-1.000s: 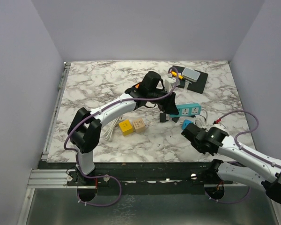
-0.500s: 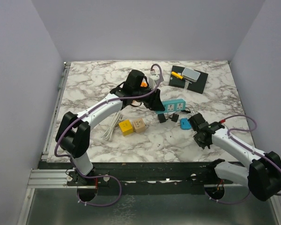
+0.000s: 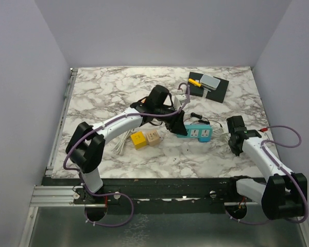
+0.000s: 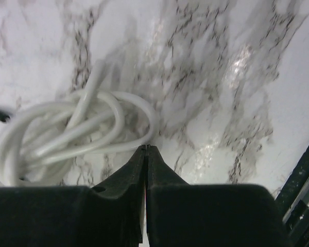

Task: Insert the plug
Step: Place the socket at the center of the board.

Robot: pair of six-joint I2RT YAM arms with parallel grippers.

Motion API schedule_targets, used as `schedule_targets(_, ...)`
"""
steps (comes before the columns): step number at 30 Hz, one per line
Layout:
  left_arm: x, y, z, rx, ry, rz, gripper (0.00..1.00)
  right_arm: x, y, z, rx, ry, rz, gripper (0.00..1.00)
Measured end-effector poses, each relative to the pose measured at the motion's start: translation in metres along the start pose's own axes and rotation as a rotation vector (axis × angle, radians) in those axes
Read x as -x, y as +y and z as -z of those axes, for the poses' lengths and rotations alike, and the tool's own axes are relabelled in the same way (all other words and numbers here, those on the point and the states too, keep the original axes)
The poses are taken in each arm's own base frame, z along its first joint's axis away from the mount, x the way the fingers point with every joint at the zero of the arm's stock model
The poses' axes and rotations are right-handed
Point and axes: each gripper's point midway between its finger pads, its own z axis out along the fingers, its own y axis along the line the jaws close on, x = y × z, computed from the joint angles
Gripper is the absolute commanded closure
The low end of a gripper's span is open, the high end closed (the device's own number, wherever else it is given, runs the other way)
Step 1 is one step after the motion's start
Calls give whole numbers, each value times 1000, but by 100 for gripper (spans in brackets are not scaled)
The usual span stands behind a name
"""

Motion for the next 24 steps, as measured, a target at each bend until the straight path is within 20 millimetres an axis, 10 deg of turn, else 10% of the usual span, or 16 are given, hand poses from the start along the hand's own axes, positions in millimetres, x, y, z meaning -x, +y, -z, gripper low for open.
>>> schedule_targets(14, -57, -7, -31, -84, 186, 0, 100, 59, 16, 9, 37, -99, -21, 88)
schedule_targets(19, -66, -3, -9, -56, 200, 1, 100, 25, 29, 20, 144, 87, -30, 40)
schedule_targets(24, -77, -8, 6, -43, 211, -14, 100, -23, 27, 15, 126, 311, 23, 42)
